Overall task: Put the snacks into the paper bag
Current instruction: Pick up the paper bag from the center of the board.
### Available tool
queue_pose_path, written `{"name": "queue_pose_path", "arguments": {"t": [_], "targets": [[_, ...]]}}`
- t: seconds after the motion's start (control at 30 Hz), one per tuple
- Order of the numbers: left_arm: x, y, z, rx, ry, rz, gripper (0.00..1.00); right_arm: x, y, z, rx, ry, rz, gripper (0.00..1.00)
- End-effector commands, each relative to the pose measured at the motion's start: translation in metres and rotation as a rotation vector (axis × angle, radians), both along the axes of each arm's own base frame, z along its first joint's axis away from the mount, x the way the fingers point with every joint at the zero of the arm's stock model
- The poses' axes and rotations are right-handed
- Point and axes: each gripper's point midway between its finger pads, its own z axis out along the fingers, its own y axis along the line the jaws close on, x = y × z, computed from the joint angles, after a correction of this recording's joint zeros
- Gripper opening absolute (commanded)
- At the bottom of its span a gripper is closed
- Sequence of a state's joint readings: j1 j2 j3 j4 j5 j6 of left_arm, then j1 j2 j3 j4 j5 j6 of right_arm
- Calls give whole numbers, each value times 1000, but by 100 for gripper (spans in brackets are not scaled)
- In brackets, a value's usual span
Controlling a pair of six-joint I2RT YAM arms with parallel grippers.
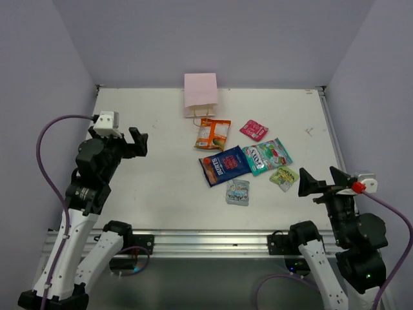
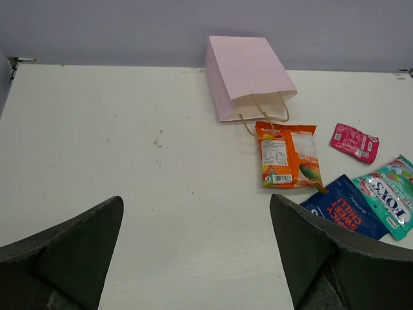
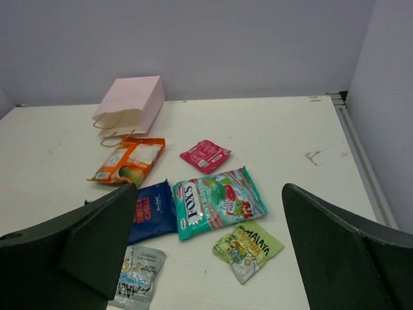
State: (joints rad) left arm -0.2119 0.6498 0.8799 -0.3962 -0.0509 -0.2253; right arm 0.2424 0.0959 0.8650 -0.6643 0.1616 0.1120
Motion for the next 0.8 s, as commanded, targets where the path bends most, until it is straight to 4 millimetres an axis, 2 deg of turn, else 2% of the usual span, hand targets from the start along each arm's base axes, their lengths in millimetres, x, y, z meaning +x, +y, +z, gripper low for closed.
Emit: {"name": "queue_pose_path", "arguments": {"t": [0.0,0.17,0.37,0.47,0.53,0.57,0.67,0.7,0.77], "targets": [[16,-11,24,-35,-70,-33,100,-1,3,7,20,-45,18,98],[39,-17,20,-49,-60,-34,100,5,10,-4,35,-25,51,99],[78,-29,7,-84,-17,-38,100,10,12,-14,59,-7,50,99],[104,-42,7,-123,-17,-65,100,12,12,-20,71,21,43,99],[123,-51,-8,-139,32,-69,100,10,10,-22,72,26,37,98],[140,-55,-16,-142,36,-68,100,10,7,-23,74,25,20,99],[163,-66,-18,-152,24,-65,100,10,2,-23,88,23,-8,98],[176,-67,-34,-143,47,-45,100,10,1,-23,88,21,-13,99],[190,-73,-38,-134,16,-37,100,10,1,-24,89,24,-16,99]]}}
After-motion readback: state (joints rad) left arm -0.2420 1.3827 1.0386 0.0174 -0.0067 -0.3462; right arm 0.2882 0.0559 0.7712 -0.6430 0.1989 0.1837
